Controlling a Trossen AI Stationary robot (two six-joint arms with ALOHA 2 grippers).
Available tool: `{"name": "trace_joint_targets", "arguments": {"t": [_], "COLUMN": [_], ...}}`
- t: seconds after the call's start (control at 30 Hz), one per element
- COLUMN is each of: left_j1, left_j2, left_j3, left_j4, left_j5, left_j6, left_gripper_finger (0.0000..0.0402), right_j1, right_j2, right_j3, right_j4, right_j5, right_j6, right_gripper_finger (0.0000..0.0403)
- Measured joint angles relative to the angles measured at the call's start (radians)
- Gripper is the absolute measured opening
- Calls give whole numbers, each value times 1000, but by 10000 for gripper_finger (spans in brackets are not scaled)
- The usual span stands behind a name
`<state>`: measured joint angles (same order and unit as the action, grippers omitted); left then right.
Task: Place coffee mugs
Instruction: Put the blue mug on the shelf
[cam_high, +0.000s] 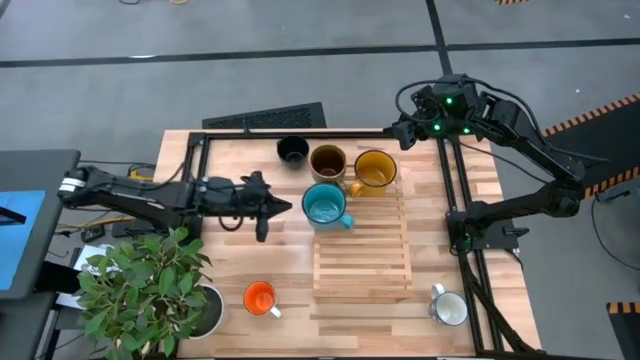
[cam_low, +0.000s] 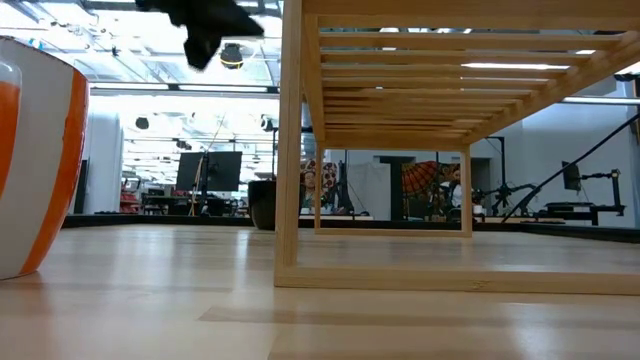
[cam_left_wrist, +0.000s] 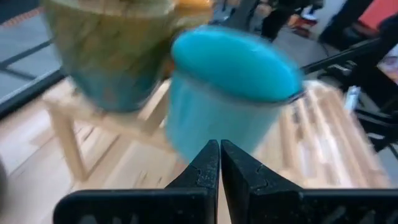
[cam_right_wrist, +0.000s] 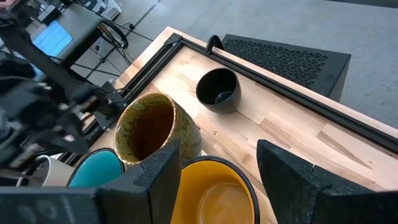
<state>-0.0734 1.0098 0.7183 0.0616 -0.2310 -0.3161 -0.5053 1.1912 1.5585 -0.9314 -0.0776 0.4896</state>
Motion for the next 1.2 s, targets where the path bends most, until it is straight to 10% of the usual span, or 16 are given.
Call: {"name": "trace_joint_targets", "arguments": {"t": [1.2], "left_j1": [63], "left_j2": [243], "left_j3": [-56], "left_j4": [314], "left_j5": [138], "left_j6": [-1], "left_gripper_finger": [0], "right_j1": [0], "right_j2": [0], "right_j3": [0], "right_j4": [7], "right_j5": [4], "right_j6": [8], "right_gripper_finger": [233]}}
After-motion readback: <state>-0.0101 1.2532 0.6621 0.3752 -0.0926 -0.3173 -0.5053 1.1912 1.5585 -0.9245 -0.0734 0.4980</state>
